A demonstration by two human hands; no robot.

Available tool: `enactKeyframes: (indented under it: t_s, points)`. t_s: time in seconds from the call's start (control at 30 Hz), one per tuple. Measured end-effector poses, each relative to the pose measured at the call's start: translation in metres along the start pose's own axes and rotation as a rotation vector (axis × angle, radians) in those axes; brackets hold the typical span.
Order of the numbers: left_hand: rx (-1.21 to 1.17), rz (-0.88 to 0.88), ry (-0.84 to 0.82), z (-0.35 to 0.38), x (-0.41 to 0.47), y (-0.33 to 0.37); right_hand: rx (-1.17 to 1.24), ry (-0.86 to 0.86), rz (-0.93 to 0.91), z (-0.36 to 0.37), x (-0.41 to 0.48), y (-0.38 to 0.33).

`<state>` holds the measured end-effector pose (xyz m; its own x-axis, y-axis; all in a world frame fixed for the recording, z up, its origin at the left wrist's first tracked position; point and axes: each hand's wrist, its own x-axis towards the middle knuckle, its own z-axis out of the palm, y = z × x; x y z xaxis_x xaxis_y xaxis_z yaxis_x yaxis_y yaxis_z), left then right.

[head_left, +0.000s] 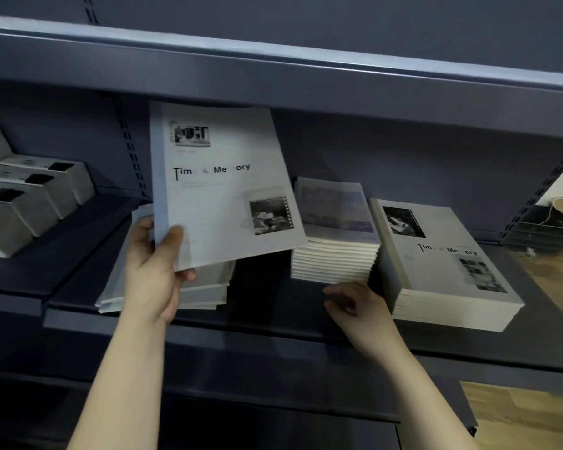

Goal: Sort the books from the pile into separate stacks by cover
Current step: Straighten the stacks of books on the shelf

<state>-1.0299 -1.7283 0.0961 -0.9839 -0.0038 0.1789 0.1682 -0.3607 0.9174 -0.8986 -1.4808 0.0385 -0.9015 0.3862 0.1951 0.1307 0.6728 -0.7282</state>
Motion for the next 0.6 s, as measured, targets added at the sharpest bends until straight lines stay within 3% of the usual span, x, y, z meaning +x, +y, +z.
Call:
enactKeyframes:
  t_s: [0.33,0.6]
  points:
    - [-0.003,-0.087,-0.174,0.089,-0.04,-0.025,0.717,0.219,0.197,-0.074,0.009,-0.03]
    - [0.016,-0.173,-0.353,0.147,-0.08,-0.042,0.727,0.252,0.287,-0.123,0.002,0.003]
